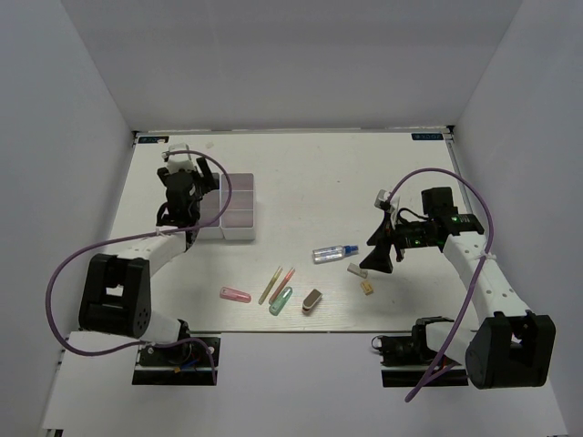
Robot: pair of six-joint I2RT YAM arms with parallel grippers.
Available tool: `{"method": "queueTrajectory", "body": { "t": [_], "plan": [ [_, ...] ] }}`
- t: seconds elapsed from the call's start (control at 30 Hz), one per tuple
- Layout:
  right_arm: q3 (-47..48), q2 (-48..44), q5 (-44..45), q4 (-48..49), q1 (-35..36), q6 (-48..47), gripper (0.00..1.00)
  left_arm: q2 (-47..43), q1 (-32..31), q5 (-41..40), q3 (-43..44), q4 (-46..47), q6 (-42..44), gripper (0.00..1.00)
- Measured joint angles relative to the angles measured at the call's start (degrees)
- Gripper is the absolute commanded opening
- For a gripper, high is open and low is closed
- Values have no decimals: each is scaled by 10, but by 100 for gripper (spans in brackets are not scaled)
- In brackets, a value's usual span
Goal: Sort the stationery into containers
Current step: Grab a piece of stationery with the right arm
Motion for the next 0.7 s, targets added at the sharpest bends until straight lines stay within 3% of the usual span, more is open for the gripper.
{"method": "queueTrajectory", "body": {
  "t": [0.1, 0.17, 0.23, 0.27, 0.3, 0.33, 0.37, 0.4, 0.43, 0.5, 0.6, 0.63, 0.7],
  "plan": [
    [0, 0, 0, 0, 0, 0, 91, -18, 0, 0, 0, -16, 0, 85],
    [0, 0, 0, 0, 0, 1, 85, -42, 0, 2, 0, -34, -2, 78],
    [0, 0, 0, 1, 0, -3, 33, -74, -2, 5, 12, -82, -10, 40],
    [0, 2, 2, 0, 0, -2, 0, -90, -2, 14, 22, -111, -21, 12],
    [1, 4, 0, -2, 0, -3, 0, -109, -2, 31, 35, -148, -28, 5],
    [2, 9, 2, -4, 2, -7, 0, -125, -3, 50, 52, -191, -31, 3],
    [5, 19, 4, -9, 3, -16, 7, -140, -3, 75, 75, -239, -43, 4],
    [13, 30, 7, -18, 5, -38, 65, -152, -3, 98, 100, -289, -53, 23],
    [24, 47, 10, -32, 7, -64, 90, -162, -3, 125, 124, -336, -62, 41],
    [45, 82, 14, -52, 12, -138, 90, -180, -4, 192, 158, -421, -72, 71],
    [81, 143, 26, -105, 28, -294, 90, -202, -7, 271, 170, -542, -64, 76],
    [92, 162, 32, -117, 39, -335, 90, -210, -12, 284, 165, -575, -59, 87],
    [111, 196, 49, -120, 61, -387, 90, -240, -28, 297, 120, -613, -49, 88]
  ]
}}
